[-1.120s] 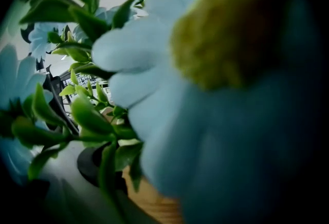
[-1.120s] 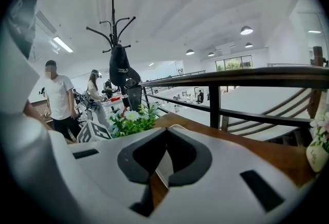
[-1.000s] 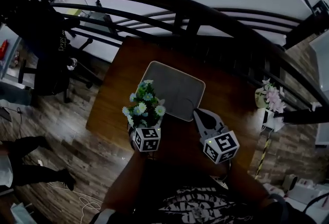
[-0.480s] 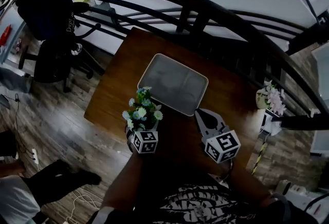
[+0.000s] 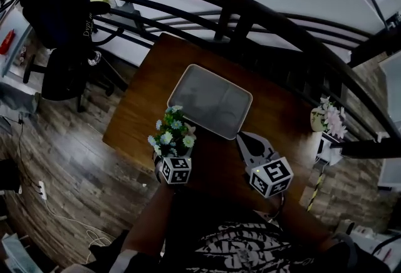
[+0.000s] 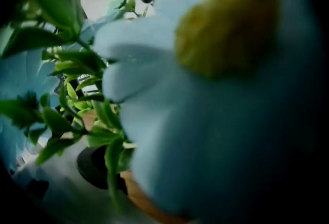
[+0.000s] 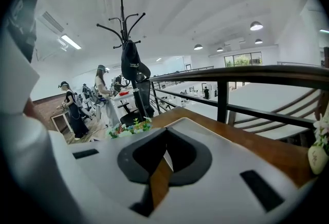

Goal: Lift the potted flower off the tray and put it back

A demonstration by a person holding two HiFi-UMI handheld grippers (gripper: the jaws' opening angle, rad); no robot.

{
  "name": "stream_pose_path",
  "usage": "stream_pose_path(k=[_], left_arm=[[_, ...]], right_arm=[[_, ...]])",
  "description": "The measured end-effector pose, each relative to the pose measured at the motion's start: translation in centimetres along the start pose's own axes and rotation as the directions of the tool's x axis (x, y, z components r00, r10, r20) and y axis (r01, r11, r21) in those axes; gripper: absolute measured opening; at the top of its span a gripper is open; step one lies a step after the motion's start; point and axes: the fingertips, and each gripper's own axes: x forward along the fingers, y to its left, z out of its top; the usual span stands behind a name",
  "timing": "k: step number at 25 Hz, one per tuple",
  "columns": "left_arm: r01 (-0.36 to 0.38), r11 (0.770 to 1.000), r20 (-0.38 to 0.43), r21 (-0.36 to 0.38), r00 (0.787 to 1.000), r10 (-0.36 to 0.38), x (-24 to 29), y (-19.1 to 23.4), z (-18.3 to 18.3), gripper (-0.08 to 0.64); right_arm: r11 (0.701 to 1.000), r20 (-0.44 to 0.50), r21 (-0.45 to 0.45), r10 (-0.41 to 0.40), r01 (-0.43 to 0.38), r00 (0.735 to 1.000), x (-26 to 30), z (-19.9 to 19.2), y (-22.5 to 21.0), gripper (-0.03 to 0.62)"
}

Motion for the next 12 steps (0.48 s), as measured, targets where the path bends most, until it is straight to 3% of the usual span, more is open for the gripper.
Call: stream_pose_path(k=[6, 12], left_arm=[[0.001, 1.000, -0.013, 0.003, 1.000, -0.001, -1.5, -0.2, -1.0, 0.526], [-0.036, 0.998, -0.015, -0.060, 0.999, 0.035, -4.3, 0.7, -2.6, 0.525]], right_arm=[[1.000, 0.004, 0.001, 0.009, -0.009, 1.000, -0.6, 0.0, 0.3, -0.002], [1.000, 0.011, 0.003, 0.030, -0.031, 0.999, -0.3, 0.0, 1.0, -0.002]])
